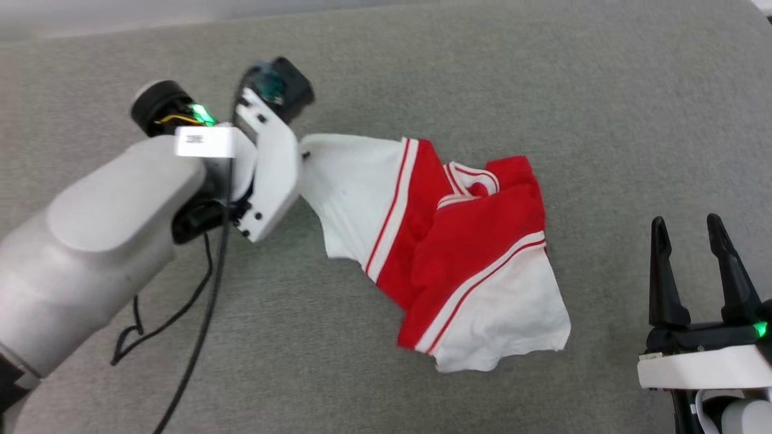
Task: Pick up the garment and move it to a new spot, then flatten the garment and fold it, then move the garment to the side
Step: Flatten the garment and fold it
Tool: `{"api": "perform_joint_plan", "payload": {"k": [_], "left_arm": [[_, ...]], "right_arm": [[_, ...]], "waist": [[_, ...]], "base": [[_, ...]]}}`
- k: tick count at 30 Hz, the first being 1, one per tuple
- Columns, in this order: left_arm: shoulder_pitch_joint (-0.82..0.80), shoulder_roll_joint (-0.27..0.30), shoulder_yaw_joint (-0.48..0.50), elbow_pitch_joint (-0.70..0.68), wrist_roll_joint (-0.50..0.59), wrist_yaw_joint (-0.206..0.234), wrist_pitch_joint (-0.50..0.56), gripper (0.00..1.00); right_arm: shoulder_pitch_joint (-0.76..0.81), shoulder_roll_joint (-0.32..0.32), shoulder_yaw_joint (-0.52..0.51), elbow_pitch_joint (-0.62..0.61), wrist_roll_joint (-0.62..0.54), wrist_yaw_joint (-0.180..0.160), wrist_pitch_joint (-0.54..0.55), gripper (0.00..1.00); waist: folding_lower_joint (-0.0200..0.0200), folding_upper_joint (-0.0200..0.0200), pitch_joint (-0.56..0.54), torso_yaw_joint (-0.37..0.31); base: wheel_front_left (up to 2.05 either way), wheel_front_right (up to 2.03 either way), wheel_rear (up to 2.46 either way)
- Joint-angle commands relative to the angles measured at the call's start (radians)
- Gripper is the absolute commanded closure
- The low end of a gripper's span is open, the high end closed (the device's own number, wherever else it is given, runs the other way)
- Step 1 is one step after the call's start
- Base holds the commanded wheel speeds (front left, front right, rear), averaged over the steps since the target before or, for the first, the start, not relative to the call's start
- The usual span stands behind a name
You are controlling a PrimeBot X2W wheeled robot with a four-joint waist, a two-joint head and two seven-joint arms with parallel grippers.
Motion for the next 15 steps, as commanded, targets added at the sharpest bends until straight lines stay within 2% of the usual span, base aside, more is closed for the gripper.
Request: {"api": "perform_joint_plan", "payload": {"k": [1, 2, 3, 5, 6, 7, 15], "left_arm": [[0.014, 0.032, 0.015, 0.007, -0.014, 0.000, -0.045, 1.00], [0.027, 0.047, 0.021, 0.007, -0.023, 0.000, -0.066, 1.00], [0.071, 0.101, 0.045, 0.003, -0.047, 0.012, -0.116, 1.00], [0.088, 0.120, 0.052, -0.001, -0.055, 0.020, -0.130, 1.00], [0.130, 0.156, 0.059, -0.009, -0.080, 0.034, -0.146, 1.00], [0.130, 0.156, 0.059, -0.009, -0.080, 0.034, -0.146, 1.00], [0.319, 0.278, 0.080, -0.001, -0.200, 0.095, -0.187, 1.00]], "right_arm": [[0.014, 0.002, 0.000, -0.002, -0.010, -0.001, -0.002, 0.00], [0.022, 0.002, -0.001, -0.002, -0.012, -0.001, -0.002, 0.00], [0.036, 0.002, -0.001, -0.002, -0.020, -0.001, -0.002, 0.00], [0.041, 0.002, -0.002, -0.002, -0.022, -0.001, -0.002, 0.00], [0.049, 0.002, -0.006, -0.002, -0.023, -0.001, -0.002, 0.00], [0.049, 0.002, -0.006, -0.002, -0.023, -0.001, -0.002, 0.00], [0.067, 0.002, 0.003, -0.004, -0.034, -0.001, -0.002, 0.00]], "waist": [[0.0001, 0.0000, -0.048, 0.051], [0.0001, 0.0000, -0.057, 0.063], [0.0001, 0.0000, -0.083, 0.096], [0.0001, 0.0000, -0.090, 0.107], [0.0001, 0.0000, -0.103, 0.126], [0.0001, 0.0000, -0.103, 0.126], [0.0001, 0.0000, -0.117, 0.161]], "base": [[0.00, 0.00, 0.00], [0.00, 0.00, 0.00], [0.00, 0.00, 0.00], [0.00, 0.00, 0.00], [0.00, 0.00, 0.00], [0.00, 0.00, 0.00], [0.00, 0.00, 0.00]]}}
